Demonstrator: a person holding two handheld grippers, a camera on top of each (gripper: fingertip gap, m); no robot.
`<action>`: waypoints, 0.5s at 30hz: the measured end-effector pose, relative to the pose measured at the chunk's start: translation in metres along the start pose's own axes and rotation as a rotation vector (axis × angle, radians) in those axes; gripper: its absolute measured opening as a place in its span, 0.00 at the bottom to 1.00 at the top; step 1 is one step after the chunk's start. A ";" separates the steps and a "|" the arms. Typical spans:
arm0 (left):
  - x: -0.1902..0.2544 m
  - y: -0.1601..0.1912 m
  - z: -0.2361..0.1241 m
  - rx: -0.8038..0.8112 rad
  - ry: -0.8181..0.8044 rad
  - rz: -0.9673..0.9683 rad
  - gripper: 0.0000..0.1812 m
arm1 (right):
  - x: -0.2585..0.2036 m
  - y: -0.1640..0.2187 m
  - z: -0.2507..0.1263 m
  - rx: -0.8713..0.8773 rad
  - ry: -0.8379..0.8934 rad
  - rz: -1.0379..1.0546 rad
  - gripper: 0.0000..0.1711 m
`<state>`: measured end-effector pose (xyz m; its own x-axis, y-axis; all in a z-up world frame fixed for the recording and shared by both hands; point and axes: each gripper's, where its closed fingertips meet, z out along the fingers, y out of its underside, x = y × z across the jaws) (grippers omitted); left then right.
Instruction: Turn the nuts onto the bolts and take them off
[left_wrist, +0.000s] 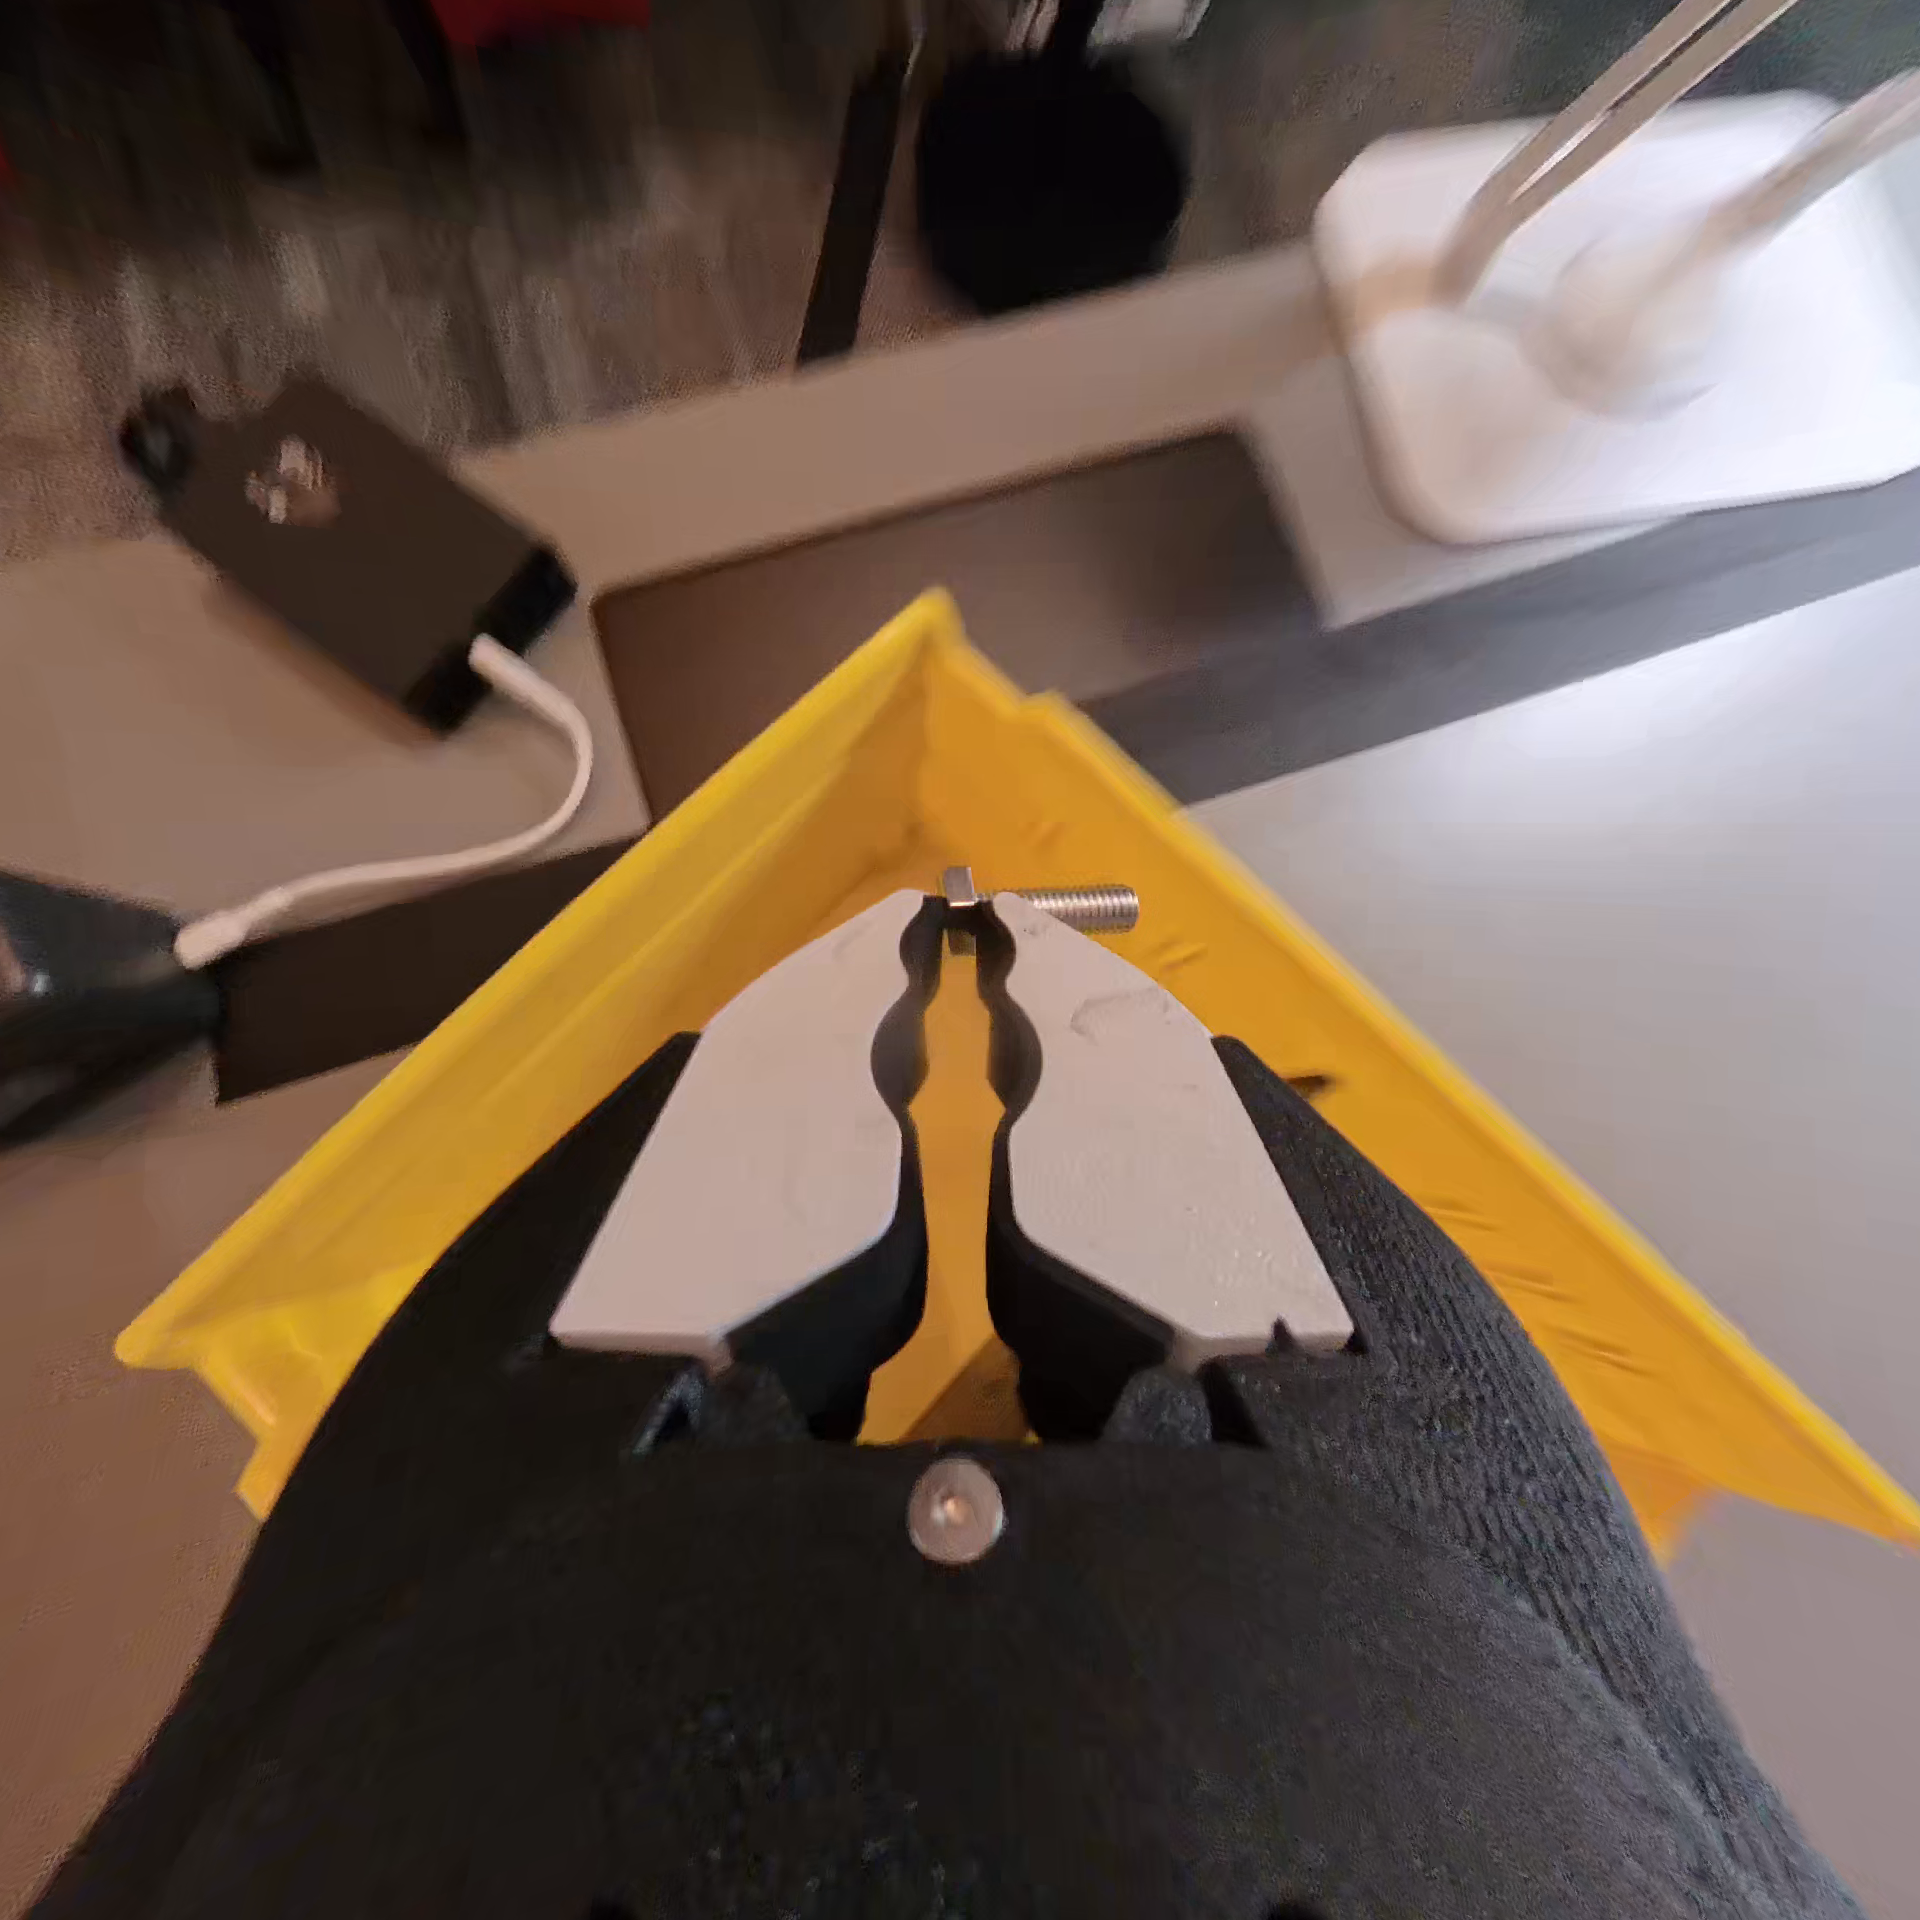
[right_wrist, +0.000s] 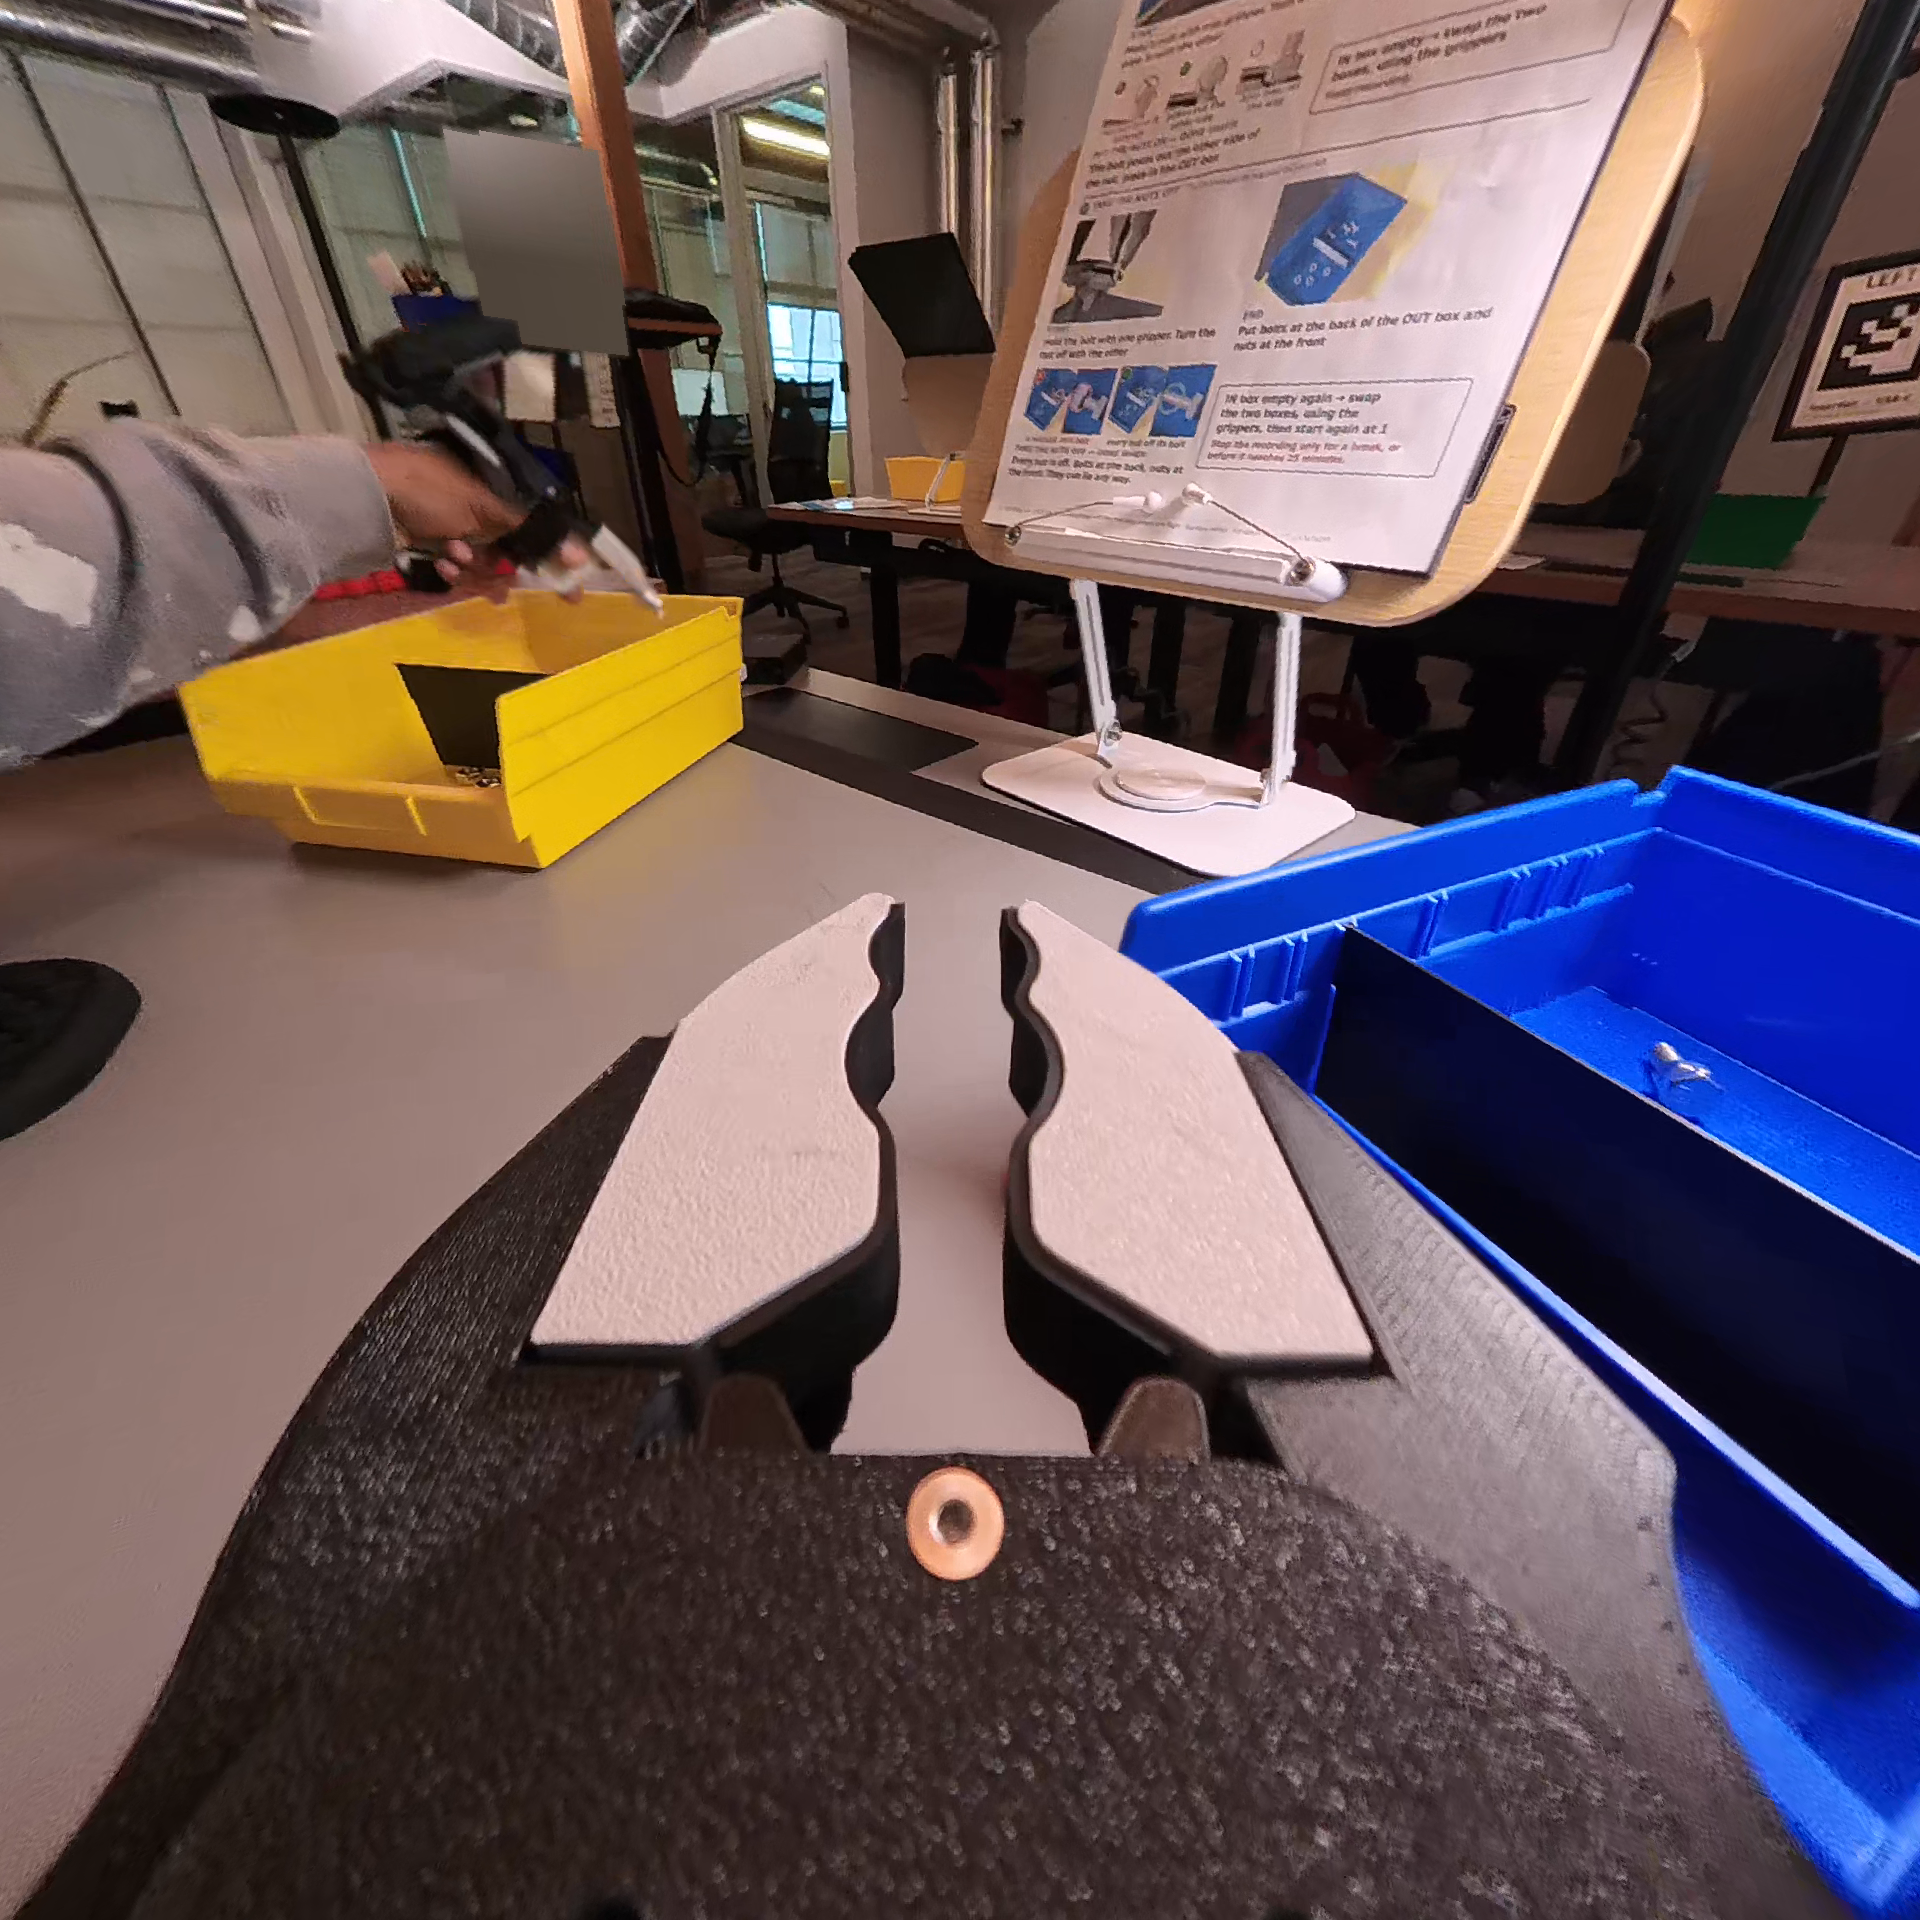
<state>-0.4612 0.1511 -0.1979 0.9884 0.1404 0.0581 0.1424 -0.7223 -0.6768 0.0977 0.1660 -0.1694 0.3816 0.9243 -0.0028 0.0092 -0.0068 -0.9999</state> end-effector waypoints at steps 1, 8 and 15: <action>0.016 -0.014 -0.017 0.073 0.058 -0.001 0.04 | -0.004 -0.002 0.003 0.003 -0.015 -0.013 0.10; 0.217 -0.030 -0.115 0.368 0.742 0.035 0.04 | -0.060 -0.025 0.044 0.005 -0.206 -0.179 0.11; 0.384 0.049 -0.143 0.273 1.365 -0.089 0.03 | -0.129 -0.043 0.082 0.082 -0.347 -0.489 0.17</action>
<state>-0.0673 0.0723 -0.1037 0.2698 -0.6991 0.6621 0.3481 -0.5703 -0.7440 -0.0275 0.0786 -0.1274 0.0277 0.8836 0.4674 0.0309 0.4666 -0.8839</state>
